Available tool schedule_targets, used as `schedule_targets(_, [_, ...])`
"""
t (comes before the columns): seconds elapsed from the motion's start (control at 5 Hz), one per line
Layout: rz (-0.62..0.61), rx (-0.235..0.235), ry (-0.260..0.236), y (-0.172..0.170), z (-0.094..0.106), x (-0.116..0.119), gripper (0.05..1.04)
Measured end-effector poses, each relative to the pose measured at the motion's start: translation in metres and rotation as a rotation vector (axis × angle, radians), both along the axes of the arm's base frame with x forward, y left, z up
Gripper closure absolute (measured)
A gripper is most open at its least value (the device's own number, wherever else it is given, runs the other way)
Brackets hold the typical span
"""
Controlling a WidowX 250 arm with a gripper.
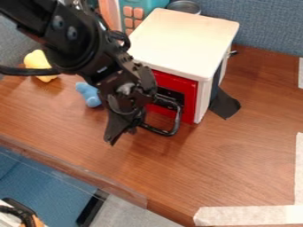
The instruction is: Opened the closed drawer
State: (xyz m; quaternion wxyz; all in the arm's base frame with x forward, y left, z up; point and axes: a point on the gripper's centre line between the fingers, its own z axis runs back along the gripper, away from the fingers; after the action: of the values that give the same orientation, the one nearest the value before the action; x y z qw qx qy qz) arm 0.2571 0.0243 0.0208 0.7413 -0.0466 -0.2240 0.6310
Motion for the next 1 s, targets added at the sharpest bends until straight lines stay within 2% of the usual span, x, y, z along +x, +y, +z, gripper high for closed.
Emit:
schedule_targets(0.4, [-0.002, -0.008, 0.007, -0.009, 0.009, -0.032, 0.925])
schedule_targets(0.6, [-0.011, -0.017, -0.009, -0.011, 0.019, -0.048, 0.925])
schedule_targets(1.0, [-0.005, -0.029, -0.02, -0.012, 0.025, -0.068, 0.93])
